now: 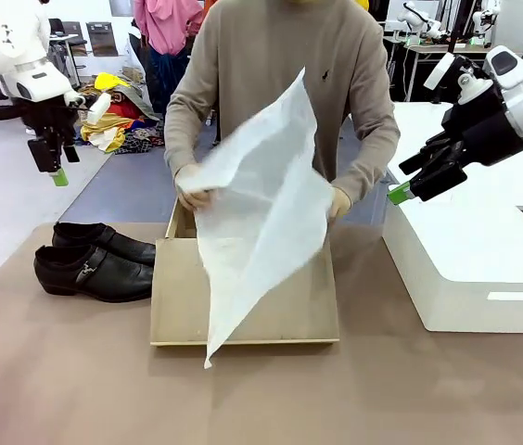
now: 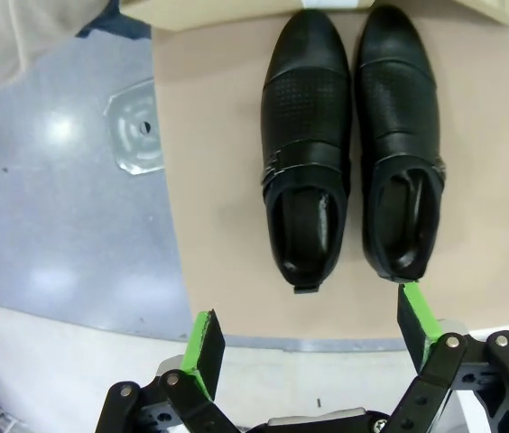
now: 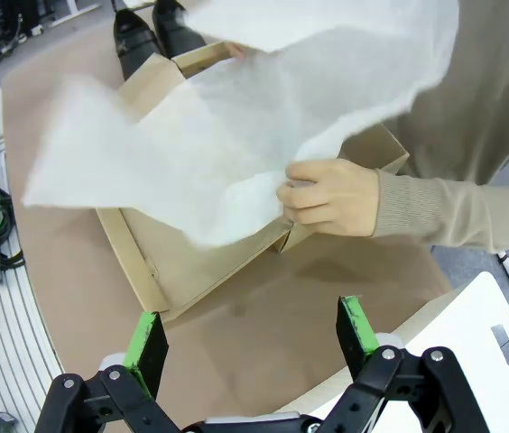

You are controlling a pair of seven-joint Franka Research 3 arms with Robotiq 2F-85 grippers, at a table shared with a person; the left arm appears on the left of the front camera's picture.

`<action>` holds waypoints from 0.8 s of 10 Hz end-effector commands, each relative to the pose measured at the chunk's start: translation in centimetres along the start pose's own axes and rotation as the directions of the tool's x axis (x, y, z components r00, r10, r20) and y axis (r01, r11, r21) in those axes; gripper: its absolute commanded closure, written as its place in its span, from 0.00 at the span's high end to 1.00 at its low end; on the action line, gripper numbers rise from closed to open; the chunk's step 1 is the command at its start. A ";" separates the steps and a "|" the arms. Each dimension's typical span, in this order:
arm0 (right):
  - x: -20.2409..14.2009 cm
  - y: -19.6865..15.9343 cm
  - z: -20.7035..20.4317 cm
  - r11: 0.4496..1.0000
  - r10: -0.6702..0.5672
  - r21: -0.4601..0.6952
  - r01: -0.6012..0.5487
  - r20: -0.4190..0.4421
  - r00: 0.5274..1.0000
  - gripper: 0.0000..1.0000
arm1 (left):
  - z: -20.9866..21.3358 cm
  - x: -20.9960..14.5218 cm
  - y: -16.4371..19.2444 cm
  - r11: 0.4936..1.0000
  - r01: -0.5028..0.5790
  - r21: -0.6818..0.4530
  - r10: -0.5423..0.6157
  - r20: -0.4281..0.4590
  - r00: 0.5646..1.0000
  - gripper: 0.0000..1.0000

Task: Pack the shoes into the box.
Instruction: Place one shoe of the Shoes into the Shoes Box.

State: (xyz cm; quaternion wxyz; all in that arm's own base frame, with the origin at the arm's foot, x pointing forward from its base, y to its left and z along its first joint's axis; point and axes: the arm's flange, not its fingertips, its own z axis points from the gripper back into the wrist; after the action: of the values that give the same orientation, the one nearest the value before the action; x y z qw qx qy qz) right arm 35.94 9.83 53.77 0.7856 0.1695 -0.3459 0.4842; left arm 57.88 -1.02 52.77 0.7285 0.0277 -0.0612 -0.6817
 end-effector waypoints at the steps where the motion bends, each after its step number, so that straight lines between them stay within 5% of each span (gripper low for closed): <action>1: 0.0 -0.2 -0.2 1.000 0.010 0.012 -0.011 0.018 1.000 1.00 | 0.0 -0.7 1.8 0.999 0.044 -0.022 -0.044 -0.006 0.999 1.00; 8: 0.0 -0.2 -0.2 1.000 0.010 0.012 -0.011 0.018 1.000 1.00 | -7.2 -2.1 3.2 0.999 0.008 -0.044 -0.008 0.001 1.000 1.00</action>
State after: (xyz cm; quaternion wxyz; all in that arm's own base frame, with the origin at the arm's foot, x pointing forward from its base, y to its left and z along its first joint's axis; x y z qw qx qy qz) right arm 35.94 9.84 53.77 0.7857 0.1696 -0.3457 0.4842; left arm 61.81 0.94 46.30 0.7230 0.0078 -0.0361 -0.6898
